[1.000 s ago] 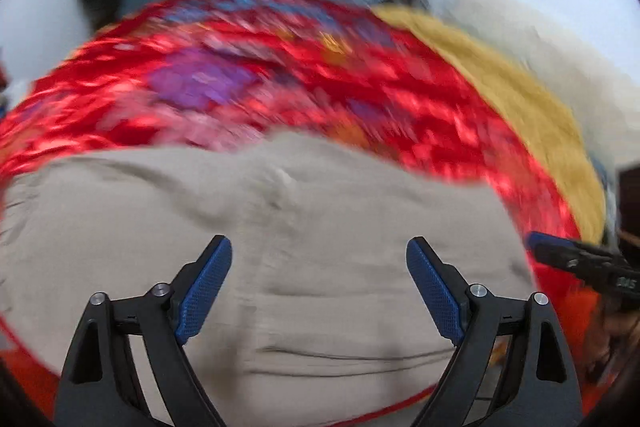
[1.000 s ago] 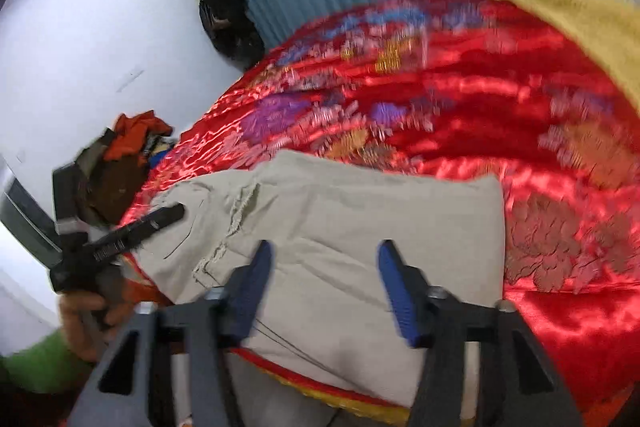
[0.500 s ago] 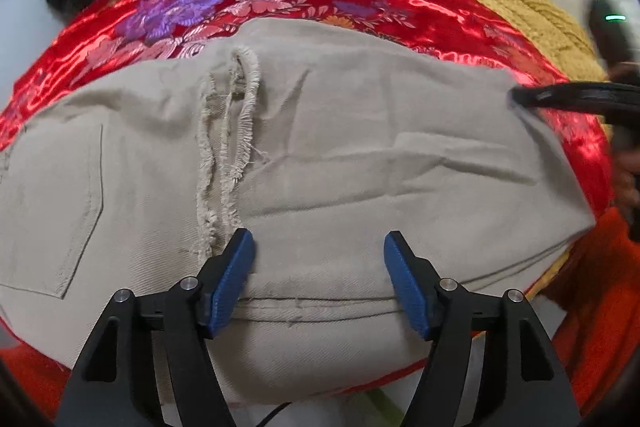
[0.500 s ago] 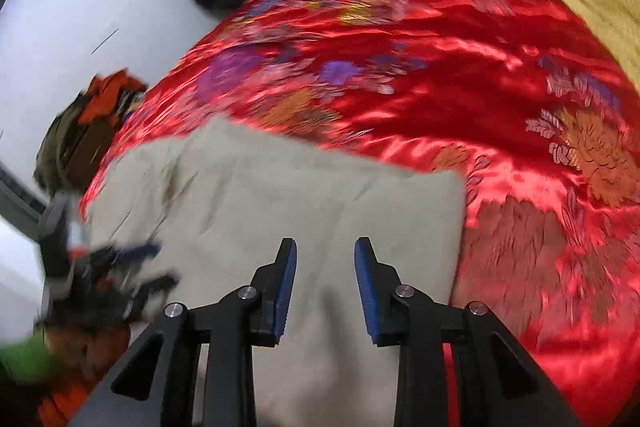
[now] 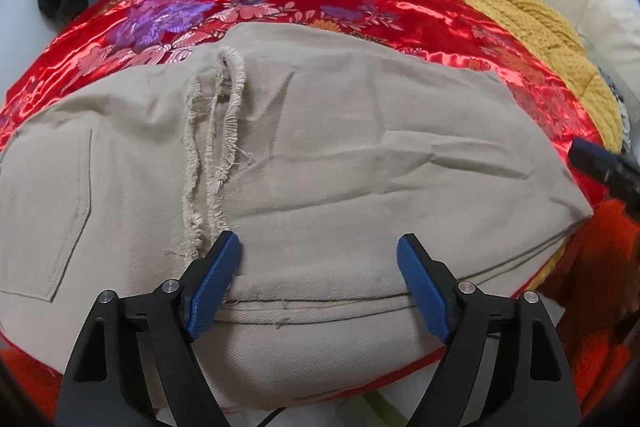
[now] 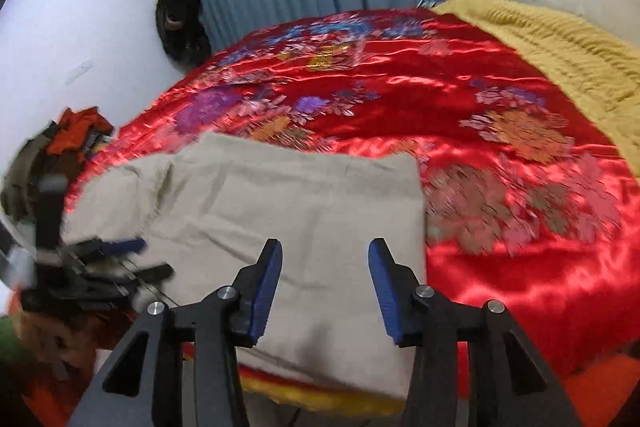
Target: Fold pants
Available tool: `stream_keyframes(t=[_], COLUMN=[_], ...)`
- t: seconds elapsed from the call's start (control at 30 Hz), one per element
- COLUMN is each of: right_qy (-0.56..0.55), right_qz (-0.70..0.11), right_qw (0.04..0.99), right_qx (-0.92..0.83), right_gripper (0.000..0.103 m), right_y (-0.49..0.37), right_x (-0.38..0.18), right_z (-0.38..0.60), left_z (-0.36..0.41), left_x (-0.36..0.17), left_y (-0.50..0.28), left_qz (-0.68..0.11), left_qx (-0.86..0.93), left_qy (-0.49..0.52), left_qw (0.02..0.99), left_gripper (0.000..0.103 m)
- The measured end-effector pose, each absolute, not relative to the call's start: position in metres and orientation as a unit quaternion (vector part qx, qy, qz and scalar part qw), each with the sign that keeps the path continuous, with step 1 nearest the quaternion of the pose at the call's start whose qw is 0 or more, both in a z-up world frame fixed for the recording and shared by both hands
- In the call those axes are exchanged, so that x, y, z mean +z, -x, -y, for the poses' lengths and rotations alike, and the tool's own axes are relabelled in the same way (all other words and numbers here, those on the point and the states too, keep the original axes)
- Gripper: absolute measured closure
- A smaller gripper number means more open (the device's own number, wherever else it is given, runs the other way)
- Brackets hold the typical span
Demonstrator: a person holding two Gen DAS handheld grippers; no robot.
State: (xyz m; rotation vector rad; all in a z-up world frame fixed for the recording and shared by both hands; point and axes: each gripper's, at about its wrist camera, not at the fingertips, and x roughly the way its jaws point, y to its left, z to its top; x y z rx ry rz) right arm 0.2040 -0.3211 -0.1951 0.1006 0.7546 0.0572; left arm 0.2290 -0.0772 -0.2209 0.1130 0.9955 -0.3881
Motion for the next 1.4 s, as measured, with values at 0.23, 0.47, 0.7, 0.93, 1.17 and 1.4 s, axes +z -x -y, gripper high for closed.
stream_keyframes(t=[0.23, 0.47, 0.7, 0.93, 1.17, 1.4], right_qy=[-0.018, 0.035, 0.051, 0.050, 0.052, 0.052], right_qz=[-0.353, -0.350, -0.355, -0.444, -0.441, -0.444], right_qw=[0.935, 0.935, 0.932, 0.893, 0.894, 0.893], right_qx=[0.027, 0.054, 0.058, 0.056, 0.054, 0.047], right_gripper=[0.058, 0.058, 0.058, 0.056, 0.055, 0.055], right_y=[-0.197, -0.197, -0.197, -0.217, -0.218, -0.219], right_x=[-0.194, -0.197, -0.202, -0.242, -0.243, -0.245], right_z=[0.324, 0.301, 0.295, 0.296, 0.296, 0.294], left_z=[0.082, 0.080, 0.080, 0.083, 0.082, 0.084], left_x=[-0.222, -0.222, -0.222, -0.223, -0.224, -0.227], left_y=[-0.230, -0.229, -0.226, -0.225, -0.224, -0.221], left_qz=[-0.474, -0.474, -0.469, -0.465, -0.462, -0.455], left_qx=[-0.178, -0.179, -0.180, -0.180, -0.180, -0.180], left_qy=[-0.053, -0.051, -0.054, -0.065, -0.067, -0.076], left_qw=[0.860, 0.861, 0.863, 0.864, 0.866, 0.869], left_gripper=[0.014, 0.014, 0.014, 0.013, 0.013, 0.013])
